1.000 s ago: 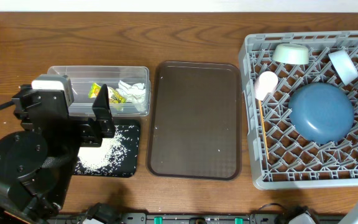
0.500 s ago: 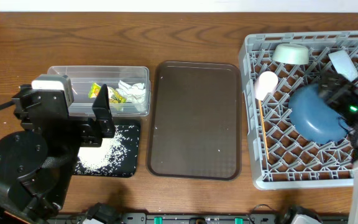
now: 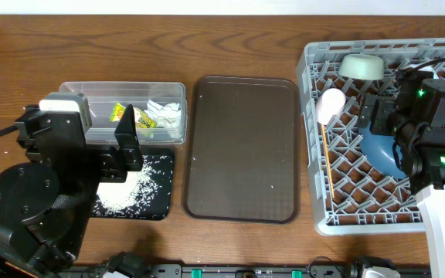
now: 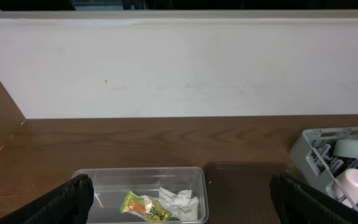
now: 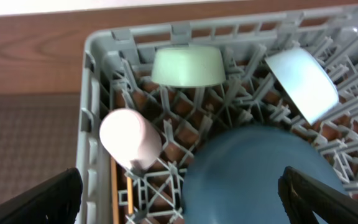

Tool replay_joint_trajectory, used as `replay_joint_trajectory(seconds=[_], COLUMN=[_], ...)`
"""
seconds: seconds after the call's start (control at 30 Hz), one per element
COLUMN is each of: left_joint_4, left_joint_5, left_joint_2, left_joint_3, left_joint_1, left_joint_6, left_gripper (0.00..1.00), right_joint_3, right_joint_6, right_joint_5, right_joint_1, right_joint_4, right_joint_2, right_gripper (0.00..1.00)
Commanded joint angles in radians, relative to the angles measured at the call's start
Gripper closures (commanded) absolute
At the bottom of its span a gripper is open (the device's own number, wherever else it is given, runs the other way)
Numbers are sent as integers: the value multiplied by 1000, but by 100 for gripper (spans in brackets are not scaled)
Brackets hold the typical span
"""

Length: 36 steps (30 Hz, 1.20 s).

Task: Sort waste into correct bins and load items into the dishwasher rack

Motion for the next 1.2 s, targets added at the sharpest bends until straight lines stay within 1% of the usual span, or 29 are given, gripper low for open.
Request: replay_joint_trajectory(seconds=[0.0, 0.13, 0.73, 0.87, 0.97, 1.17], left_joint_4=[3, 3, 3, 3, 3, 3], left_joint_5=[-16, -16, -16, -16, -16, -16], left_joint_2=[-1, -1, -1, -1, -1, -1], left_joint_3=[13, 13, 13, 13, 13, 13], left_joint_1=[5, 5, 5, 5, 5, 5], left_joint_6=[6, 6, 6, 6, 6, 6], left_gripper=[7, 7, 6, 7, 7, 7], right_joint_3=[17, 17, 14, 10, 10, 10], right_joint_6=[-28, -28, -29, -28, -28, -29], right_joint_5=[27, 27, 27, 27, 27, 29], right_joint_1=[15, 15, 15, 16, 32, 145], right_joint_4=[-22, -49, -50, -61, -89, -119], right_joint_2=[2, 2, -12, -92, -196, -460], right_gripper=[1, 1, 1, 1, 1, 1])
